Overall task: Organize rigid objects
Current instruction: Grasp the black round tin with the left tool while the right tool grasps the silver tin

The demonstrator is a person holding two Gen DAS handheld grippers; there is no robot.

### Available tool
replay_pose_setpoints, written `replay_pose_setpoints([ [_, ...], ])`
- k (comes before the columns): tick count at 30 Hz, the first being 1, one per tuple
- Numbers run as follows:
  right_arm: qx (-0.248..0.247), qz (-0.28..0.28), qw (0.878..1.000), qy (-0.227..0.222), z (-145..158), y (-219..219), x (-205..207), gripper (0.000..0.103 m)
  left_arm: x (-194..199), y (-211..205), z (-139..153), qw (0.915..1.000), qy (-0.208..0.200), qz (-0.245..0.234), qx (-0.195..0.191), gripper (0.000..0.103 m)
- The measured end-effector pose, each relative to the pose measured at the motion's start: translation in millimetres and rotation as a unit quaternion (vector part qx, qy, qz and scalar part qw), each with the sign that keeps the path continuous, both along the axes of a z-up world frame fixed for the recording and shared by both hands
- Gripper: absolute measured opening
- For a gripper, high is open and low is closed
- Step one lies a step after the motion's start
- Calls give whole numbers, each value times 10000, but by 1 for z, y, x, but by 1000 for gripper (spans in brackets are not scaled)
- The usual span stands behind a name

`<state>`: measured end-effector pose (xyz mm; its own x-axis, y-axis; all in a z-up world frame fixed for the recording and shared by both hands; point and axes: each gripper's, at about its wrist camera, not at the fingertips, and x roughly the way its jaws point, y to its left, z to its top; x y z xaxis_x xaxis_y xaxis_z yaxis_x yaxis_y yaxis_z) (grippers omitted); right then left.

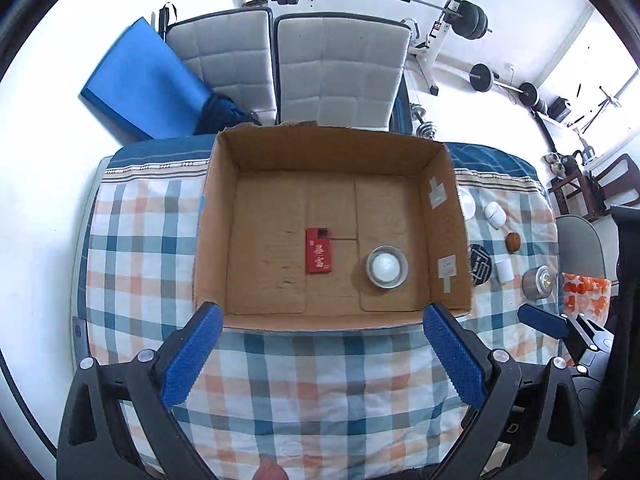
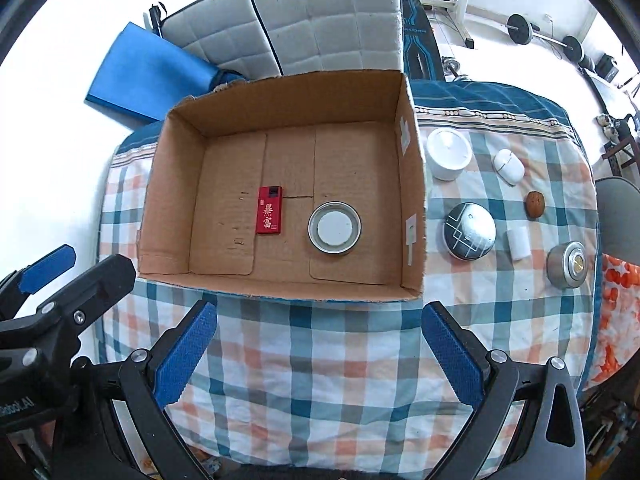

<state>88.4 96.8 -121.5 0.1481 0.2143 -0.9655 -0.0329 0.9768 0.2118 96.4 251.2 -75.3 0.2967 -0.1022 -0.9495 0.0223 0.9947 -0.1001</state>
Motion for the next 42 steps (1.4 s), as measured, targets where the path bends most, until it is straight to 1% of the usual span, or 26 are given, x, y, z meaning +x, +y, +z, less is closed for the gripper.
replay_pose_setpoints([
  [4, 67, -201, 9998, -8, 7, -43, -6, 103, 2, -35, 5, 9998, 12, -148, -134, 103],
  [8, -63, -570, 9983, 36, 8, -109, -8, 103, 11, -93, -1, 9986, 104, -472, -231, 103],
  [12, -299, -1042, 9940, 126, 0, -186, -8, 103, 22, -159, -13, 9961, 210, -840, -185, 103],
  [15, -420, -1426, 9884, 305, -19, -244, -3, 103, 36, -213, -34, 9933, 310, -1113, -16, 103],
  [18, -503, -1681, 9833, 485, -45, -288, 6, 103, 54, -262, -65, 9896, 562, -1304, 214, 103],
  [22, -487, -1948, 9764, 800, -92, -333, 21, 103, 79, -305, -112, 9836, 979, -1434, 493, 103],
  [26, -356, -2098, 9703, 1147, -138, -355, 35, 103, 99, -325, -161, 9758, 1503, -1437, 672, 103],
  [29, -249, -2132, 9668, 1383, -167, -361, 41, 103, 109, -334, -196, 9675, 1941, -1425, 775, 103],
  [31, -176, -2155, 9648, 1495, -181, -363, 44, 103, 113, -335, -215, 9632, 2126, -1362, 917, 103],
  [33, -102, -2157, 9637, 1572, -191, -364, 45, 103, 115, -333, -230, 9598, 2278, -1316, 976, 103],
  [35, -14, -2130, 9635, 1622, -199, -365, 47, 103, 114, -332, -247, 9531, 2475, -1323, 1134, 103],
  [37, 19, -2106, 9635, 1653, -204, -365, 49, 103, 110, -330, -263, 9446, 2728, -1340, 1240, 103],
  [38, 63, -2092, 9637, 1657, -206, -365, 50, 103, 110, -328, -268, 9433, 2793, -1329, 1204, 103],
  [39, 74, -2083, 9636, 1672, -209, -365, 51, 103, 109, -326, -273, 9437, 2801, -1297, 1188, 103],
  [40, 79, -2078, 9635, 1685, -212, -365, 53, 103, 109, -325, -275, 9457, 2735, -1259, 1226, 103],
  [41, 94, -2072, 9634, 1695, -214, -366, 55, 103, 109, -323, -275, 9487, 2647, -1223, 1222, 99],
  [42, 67, -2060, 9633, 1722, -217, -365, 55, 101, 110, -322, -273, 9526, 2559, -1184, 1143, 82],
])
